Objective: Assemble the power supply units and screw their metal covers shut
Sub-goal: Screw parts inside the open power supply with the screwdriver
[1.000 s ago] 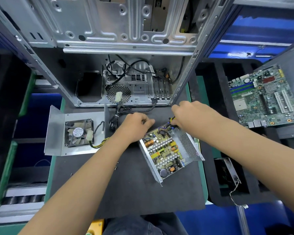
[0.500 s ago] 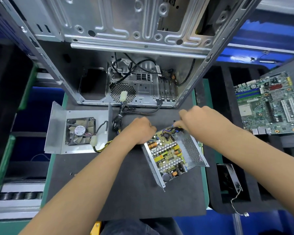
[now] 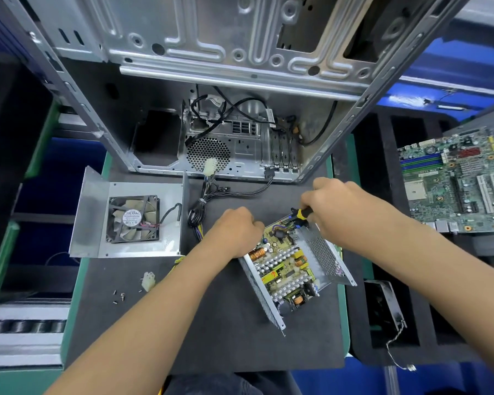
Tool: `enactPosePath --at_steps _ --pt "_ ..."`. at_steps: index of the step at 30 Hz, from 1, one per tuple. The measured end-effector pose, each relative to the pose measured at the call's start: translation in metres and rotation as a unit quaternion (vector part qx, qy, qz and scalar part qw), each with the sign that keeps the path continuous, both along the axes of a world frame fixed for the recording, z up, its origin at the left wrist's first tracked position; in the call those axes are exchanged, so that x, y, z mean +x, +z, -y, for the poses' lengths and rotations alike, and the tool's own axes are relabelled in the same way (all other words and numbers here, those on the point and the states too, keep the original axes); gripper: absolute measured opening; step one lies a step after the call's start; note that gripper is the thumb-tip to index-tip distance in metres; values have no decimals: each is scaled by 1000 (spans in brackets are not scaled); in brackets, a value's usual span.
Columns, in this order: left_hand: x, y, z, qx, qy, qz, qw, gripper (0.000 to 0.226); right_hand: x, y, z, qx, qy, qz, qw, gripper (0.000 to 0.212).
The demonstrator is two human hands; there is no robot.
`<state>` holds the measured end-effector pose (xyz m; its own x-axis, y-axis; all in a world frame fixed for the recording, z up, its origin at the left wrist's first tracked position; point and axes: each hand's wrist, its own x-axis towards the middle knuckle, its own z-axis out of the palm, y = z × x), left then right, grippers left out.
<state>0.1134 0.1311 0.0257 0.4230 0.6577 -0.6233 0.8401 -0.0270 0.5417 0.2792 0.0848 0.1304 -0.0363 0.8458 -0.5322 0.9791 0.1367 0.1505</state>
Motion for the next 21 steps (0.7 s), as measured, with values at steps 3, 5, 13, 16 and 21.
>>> enactPosePath --at_steps 3,5,13,16,21 --pt "-1 0 1 -2 9 4 1000 38 -5 -2 -5 -4 25 21 999 13" --pt "-1 1 1 1 12 5 1000 39 -8 -5 -6 -11 49 41 998 20" --pt "-2 -1 0 5 29 13 999 42 -7 -2 1 15 85 -25 996 24" --pt "-2 -2 0 4 30 11 999 41 -7 0 3 17 79 -16 997 39" --pt "-2 -3 -1 6 31 12 999 42 -5 4 -5 -22 51 36 998 14"
